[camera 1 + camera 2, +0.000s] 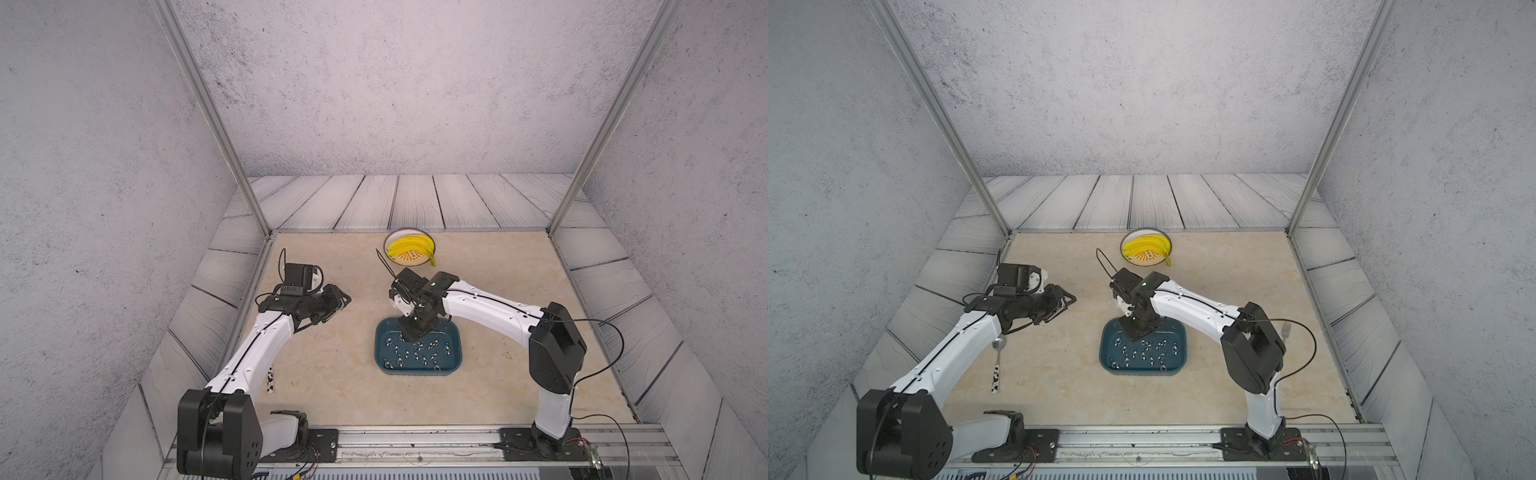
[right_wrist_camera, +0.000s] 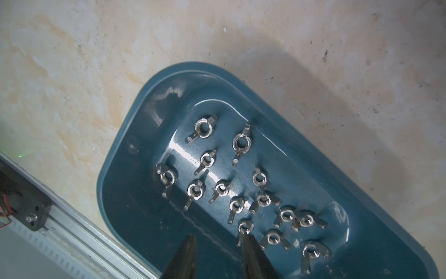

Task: Take out the wing nut from the storage box
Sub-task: Pick up the wing nut from the storage box.

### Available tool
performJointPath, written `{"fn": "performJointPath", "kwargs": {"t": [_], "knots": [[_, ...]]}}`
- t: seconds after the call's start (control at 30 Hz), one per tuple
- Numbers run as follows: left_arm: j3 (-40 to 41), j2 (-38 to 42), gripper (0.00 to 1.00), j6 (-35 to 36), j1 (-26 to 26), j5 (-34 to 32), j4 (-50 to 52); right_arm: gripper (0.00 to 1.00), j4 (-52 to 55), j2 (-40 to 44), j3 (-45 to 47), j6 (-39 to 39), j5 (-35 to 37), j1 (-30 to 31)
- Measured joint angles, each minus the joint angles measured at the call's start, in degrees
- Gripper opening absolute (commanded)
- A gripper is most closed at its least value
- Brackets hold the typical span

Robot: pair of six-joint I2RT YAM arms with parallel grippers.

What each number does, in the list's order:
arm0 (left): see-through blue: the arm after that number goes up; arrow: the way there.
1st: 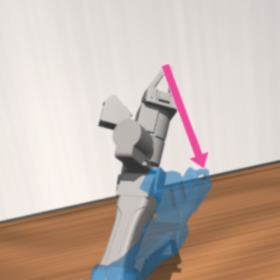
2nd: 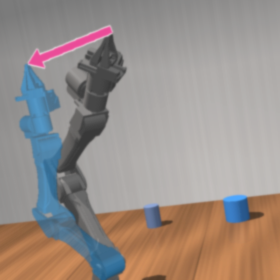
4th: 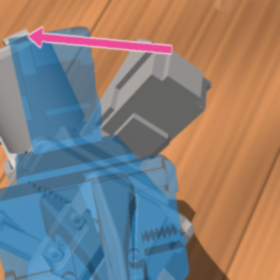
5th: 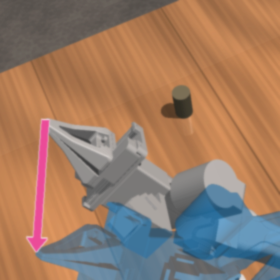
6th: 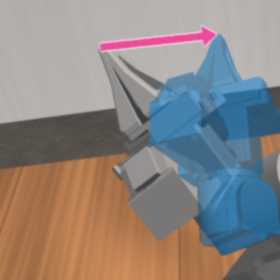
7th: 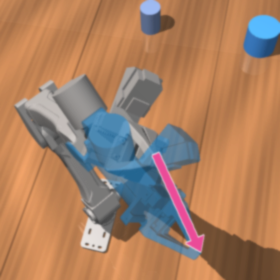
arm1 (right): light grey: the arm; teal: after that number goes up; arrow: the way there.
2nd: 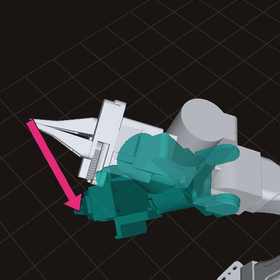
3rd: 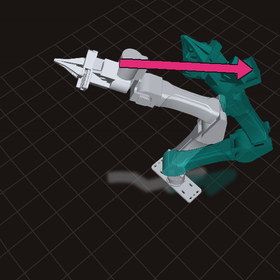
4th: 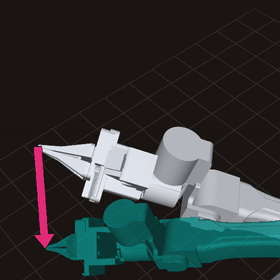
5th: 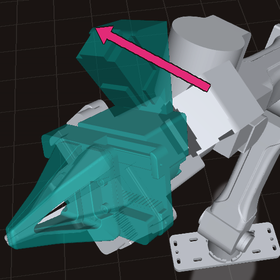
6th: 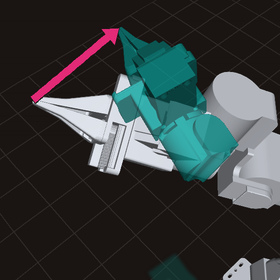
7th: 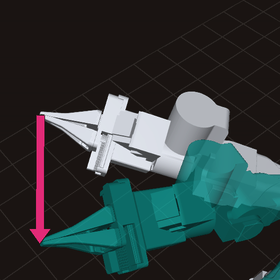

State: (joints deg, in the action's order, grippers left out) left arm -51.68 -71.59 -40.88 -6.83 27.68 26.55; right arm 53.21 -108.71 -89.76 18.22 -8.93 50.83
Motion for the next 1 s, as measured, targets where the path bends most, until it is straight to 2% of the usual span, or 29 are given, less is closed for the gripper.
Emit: {"fn": "performJointPath", "kwargs": {"t": [0.43, 0.8, 1.0], "knots": [[2.1, 1.2, 0.46, -1.6, 0.4, -0.9, -0.4, 0.33, -11.7, -0.9, 7.0, 7.8, 1.3, 0.4], [2.3, 1.9, 0.45, -1.4, 0.4, -0.9, -1.7, 0.34, -15.4, -6.9, 5.9, 9.0, 3.6, 0.8], [2.8, 2.3, 0.45, -1.1, 0.5, -0.8, -1.9, 0.35, -16.0, -7.2, 5.8, 9.4, 4.6, 0.8]]}}
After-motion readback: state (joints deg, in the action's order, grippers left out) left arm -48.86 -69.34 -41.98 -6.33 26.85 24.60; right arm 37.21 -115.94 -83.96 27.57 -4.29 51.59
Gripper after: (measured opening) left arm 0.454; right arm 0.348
